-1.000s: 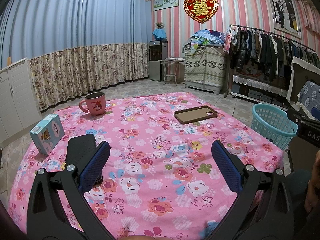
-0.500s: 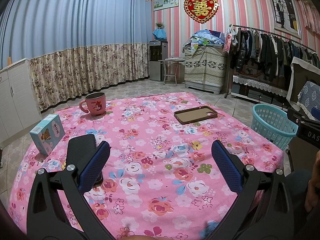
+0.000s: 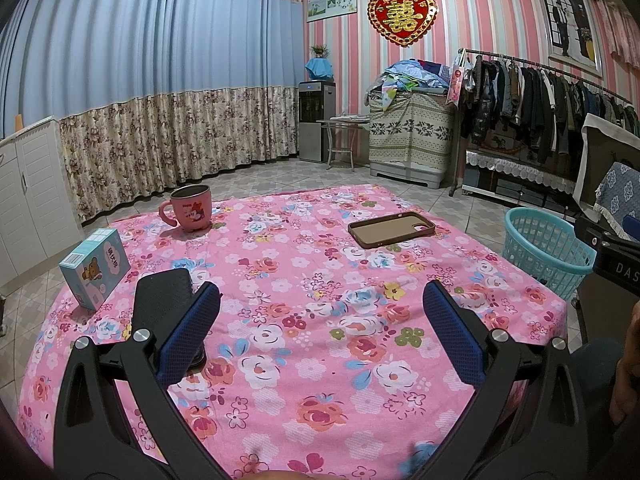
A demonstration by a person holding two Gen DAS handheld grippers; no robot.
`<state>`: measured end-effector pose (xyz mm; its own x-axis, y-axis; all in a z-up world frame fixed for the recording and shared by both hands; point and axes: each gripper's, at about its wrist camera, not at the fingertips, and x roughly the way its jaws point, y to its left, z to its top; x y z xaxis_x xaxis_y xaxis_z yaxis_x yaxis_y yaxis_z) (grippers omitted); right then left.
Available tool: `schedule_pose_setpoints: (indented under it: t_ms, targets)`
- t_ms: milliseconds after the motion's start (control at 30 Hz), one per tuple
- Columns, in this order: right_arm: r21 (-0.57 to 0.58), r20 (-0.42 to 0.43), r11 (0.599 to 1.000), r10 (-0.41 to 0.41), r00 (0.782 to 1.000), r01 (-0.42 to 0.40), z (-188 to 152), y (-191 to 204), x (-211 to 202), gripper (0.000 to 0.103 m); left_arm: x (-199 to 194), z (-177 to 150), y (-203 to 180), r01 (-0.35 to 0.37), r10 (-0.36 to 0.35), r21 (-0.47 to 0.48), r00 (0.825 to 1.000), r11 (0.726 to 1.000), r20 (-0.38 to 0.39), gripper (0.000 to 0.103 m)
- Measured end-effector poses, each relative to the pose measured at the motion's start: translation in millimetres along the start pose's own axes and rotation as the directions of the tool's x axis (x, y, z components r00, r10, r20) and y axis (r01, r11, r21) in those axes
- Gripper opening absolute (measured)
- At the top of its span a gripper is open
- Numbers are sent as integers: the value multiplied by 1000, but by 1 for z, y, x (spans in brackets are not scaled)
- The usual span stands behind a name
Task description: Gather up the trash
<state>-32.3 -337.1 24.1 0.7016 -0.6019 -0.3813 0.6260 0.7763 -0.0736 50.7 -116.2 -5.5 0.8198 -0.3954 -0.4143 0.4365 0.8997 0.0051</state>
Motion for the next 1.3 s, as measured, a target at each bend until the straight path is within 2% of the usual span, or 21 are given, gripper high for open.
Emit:
schedule_pose_setpoints:
  t_ms: [1300]
  targets:
    - [2, 5, 1000, 6, 1000, -7, -2, -3, -2, 99, 1, 1, 4, -4, 4, -13, 1000, 1000, -8, 98]
